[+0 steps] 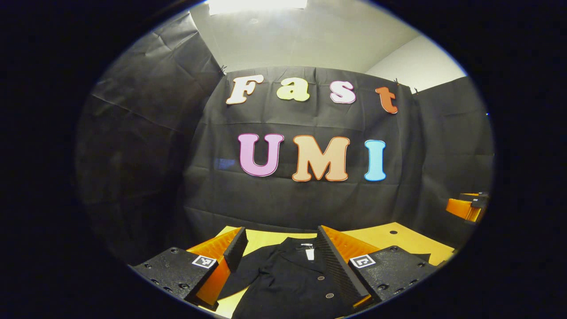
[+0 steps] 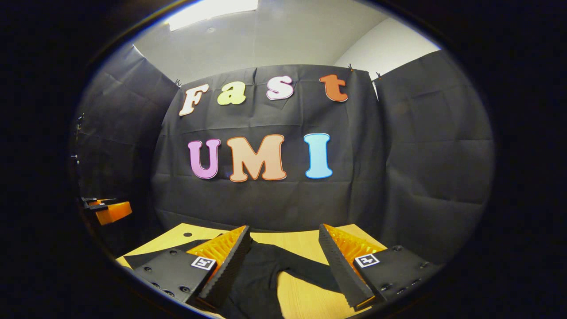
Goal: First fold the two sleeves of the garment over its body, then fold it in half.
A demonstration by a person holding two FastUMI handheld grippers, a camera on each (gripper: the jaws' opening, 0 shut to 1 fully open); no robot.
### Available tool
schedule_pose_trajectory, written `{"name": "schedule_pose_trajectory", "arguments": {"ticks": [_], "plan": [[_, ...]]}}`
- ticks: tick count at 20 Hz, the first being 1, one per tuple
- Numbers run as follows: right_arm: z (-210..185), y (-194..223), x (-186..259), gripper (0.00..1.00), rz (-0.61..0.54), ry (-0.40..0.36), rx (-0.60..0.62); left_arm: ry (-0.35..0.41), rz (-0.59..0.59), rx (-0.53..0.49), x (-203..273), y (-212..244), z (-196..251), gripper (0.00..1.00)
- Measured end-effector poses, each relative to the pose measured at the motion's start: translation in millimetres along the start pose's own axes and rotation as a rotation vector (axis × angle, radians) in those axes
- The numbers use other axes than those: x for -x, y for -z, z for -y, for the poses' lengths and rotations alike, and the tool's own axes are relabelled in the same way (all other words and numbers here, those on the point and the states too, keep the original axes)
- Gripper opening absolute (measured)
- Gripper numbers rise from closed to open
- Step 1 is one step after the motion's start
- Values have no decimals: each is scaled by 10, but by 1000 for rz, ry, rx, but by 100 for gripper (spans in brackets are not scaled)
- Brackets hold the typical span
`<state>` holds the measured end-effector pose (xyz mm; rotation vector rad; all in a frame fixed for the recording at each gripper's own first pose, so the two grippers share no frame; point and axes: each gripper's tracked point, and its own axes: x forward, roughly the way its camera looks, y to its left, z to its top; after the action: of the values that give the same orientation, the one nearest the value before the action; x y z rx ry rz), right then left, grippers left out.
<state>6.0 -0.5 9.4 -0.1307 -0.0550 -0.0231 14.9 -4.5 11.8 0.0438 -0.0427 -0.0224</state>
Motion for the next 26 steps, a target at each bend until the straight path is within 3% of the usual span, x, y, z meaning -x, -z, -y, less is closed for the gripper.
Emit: {"name": "schedule_pose_trajectory", "arguments": {"ticks": [2,17,26], "plan": [[16,7,-11,100,-1,2,-2,-1,-2,-4,7,10,3,93],[76,101,29,99,-22,-3,5,-4,-24,-15,105,67,-3,92],[386,169,-53,98,-39,47,-9,-8,-37,-40,94,77,3,93]]}}
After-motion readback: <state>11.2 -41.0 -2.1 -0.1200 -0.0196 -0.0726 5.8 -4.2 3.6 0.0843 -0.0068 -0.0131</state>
